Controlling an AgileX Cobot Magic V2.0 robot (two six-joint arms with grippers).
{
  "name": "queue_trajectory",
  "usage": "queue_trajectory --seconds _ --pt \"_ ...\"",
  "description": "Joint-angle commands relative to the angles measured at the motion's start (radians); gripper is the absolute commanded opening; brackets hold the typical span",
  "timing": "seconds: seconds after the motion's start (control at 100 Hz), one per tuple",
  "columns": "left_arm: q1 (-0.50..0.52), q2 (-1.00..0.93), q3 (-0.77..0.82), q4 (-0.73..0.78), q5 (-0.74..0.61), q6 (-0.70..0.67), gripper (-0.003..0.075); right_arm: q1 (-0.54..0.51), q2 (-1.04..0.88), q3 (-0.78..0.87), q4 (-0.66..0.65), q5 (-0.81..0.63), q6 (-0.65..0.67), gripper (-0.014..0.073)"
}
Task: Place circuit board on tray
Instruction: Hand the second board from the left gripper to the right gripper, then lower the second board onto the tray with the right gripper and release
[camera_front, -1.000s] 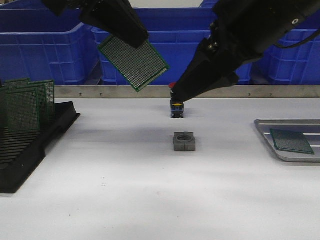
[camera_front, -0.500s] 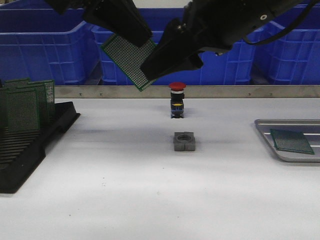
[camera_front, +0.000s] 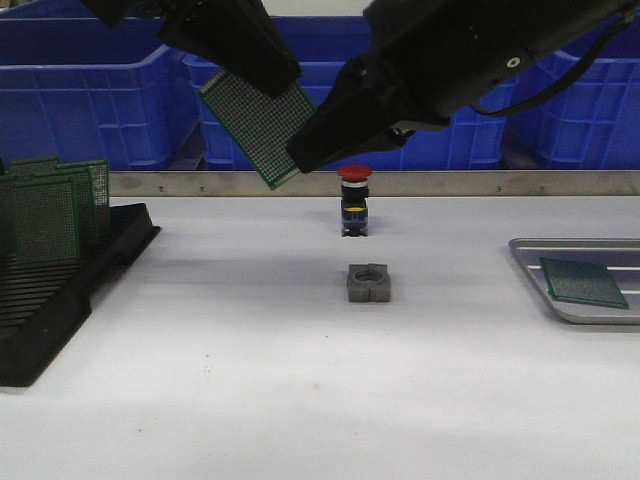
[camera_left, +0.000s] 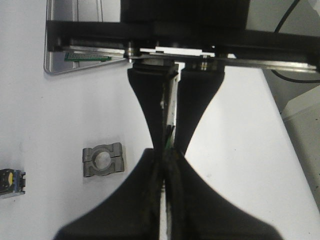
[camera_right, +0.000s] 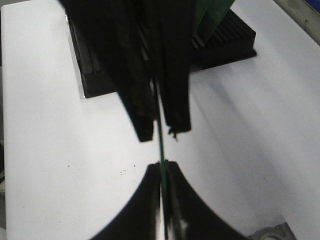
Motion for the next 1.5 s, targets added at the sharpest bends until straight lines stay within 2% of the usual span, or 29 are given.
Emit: queue_trajectory --seconds 0.0,0.1,0.25,0.36,0.58,0.81,1.04,1.25,1.34,1.49 --pt "-0.009 -0.051 -0.032 -0.074 0.012 -0.014 -0.0003 -0.002 -0.038 -0.029 0.061 0.016 0.016 -0.0120" --pt "-0.007 -0.051 -0.035 -0.074 0.010 -0.017 0.0113 -0.002 -0.038 -0.029 0.061 0.005 0.019 -0.0120" --pt "-0.007 -0.051 -0.035 -0.074 -0.030 -0.017 0.0428 -0.008 -0.038 -0.026 0.061 -0.021 0.067 -0.0121" --pt "-0.007 -0.051 -0.037 -0.074 -0.057 -0.021 0.0528 -0.024 -0.038 -0.013 0.060 -0.036 0.138 -0.0121" --pt "0.009 -0.051 -0.062 -0.074 -0.078 -0.023 0.0529 -0.135 -0.038 0.084 0.060 -0.036 0.255 -0.0121" --pt "0.029 -0.051 -0.062 -0.074 -0.078 -0.023 0.0526 -0.367 -0.037 0.110 0.060 -0.044 0.451 -0.0121" --pt "0.029 -0.051 -0.062 -0.074 -0.076 -0.023 0.0526 -0.597 0.043 0.111 0.060 0.001 0.485 -0.0121" --pt "0.029 -0.051 -0.062 -0.074 -0.076 -0.023 0.0526 -0.674 0.107 0.111 0.056 0.029 0.484 -0.0107" --pt "0.029 -0.051 -0.062 -0.074 -0.076 -0.023 0.0526 -0.681 0.110 0.111 0.037 0.016 0.480 0.0009" --pt "0.029 -0.051 -0.062 -0.074 -0.076 -0.023 0.0526 -0.681 0.108 0.111 -0.017 -0.011 0.480 0.0416"
